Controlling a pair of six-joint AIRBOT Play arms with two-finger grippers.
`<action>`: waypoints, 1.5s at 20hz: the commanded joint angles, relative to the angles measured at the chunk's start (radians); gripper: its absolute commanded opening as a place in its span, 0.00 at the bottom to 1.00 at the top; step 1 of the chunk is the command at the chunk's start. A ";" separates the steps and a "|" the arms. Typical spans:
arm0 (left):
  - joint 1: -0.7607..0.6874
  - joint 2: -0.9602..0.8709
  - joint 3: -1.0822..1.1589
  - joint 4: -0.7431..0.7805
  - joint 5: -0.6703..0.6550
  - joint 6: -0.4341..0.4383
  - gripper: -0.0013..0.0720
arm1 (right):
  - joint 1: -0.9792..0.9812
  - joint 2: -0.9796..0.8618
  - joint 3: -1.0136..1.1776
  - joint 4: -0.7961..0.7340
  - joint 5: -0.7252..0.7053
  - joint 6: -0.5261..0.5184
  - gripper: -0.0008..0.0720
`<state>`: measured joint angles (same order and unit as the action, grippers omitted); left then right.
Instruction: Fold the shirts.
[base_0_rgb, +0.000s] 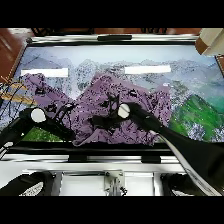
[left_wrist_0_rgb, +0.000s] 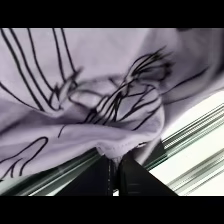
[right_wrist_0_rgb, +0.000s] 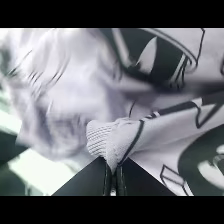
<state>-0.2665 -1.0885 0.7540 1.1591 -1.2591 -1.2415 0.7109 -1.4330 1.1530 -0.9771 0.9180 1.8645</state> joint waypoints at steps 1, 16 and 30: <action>0.000 0.006 0.045 -0.109 0.002 0.000 0.09 | -0.035 0.190 0.001 -0.100 0.232 -0.020 0.11; -0.021 -0.045 0.048 -0.262 0.009 0.027 0.09 | 0.176 0.237 -0.296 -0.404 0.206 0.420 0.70; -0.021 -0.045 0.048 -0.260 -0.053 0.105 0.09 | 0.176 0.068 -0.116 -0.428 0.318 0.183 0.92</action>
<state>-0.2867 -1.1332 0.8021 0.8993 -1.3029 -1.1610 0.8864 -1.3258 1.0317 -1.4082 1.2156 2.0785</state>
